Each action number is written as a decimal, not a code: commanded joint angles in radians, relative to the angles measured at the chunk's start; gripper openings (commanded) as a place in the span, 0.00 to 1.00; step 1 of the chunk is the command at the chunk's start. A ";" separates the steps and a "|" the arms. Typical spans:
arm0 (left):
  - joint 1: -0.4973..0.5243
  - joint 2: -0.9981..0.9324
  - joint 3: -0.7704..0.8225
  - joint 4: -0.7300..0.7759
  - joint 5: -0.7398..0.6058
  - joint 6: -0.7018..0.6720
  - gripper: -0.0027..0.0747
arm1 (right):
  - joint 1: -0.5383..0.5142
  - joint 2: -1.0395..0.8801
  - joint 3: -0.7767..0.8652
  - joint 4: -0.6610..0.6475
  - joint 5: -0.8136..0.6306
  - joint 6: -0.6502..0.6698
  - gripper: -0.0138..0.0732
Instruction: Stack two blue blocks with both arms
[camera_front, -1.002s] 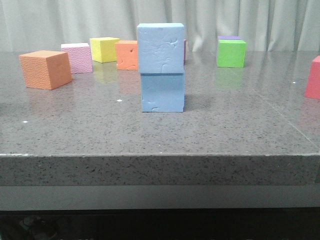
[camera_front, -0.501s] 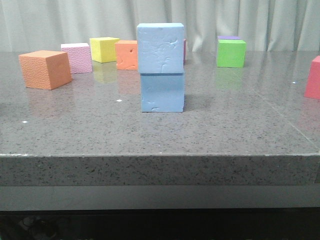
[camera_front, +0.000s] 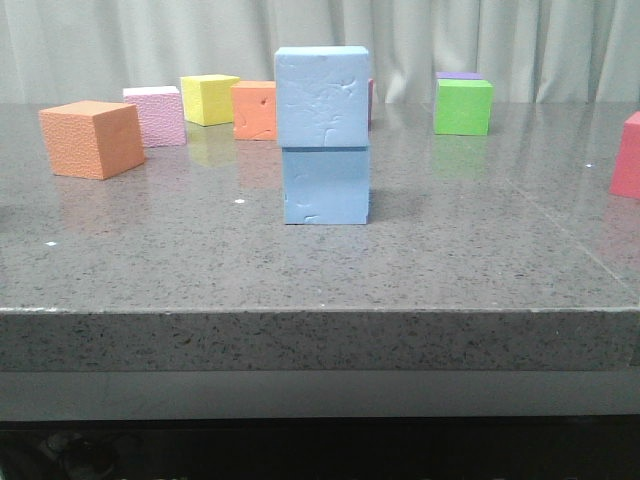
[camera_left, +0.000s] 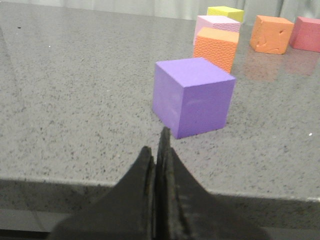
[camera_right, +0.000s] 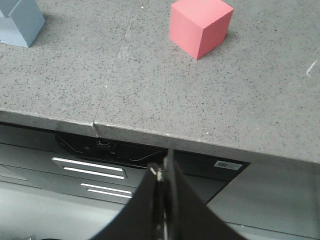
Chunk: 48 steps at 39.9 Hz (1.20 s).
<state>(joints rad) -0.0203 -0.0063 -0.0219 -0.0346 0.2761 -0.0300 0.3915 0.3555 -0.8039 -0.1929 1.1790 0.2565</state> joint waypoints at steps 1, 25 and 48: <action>0.003 -0.023 0.025 -0.009 -0.169 0.000 0.01 | -0.005 0.012 -0.021 -0.024 -0.057 -0.001 0.08; -0.051 -0.023 0.064 0.014 -0.222 0.030 0.01 | -0.005 0.012 -0.021 -0.024 -0.057 -0.001 0.08; -0.051 -0.023 0.064 0.014 -0.222 0.030 0.01 | -0.005 0.012 -0.021 -0.024 -0.057 -0.001 0.08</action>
<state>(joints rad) -0.0634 -0.0063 0.0072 -0.0192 0.1346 0.0000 0.3915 0.3555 -0.8039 -0.1929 1.1834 0.2565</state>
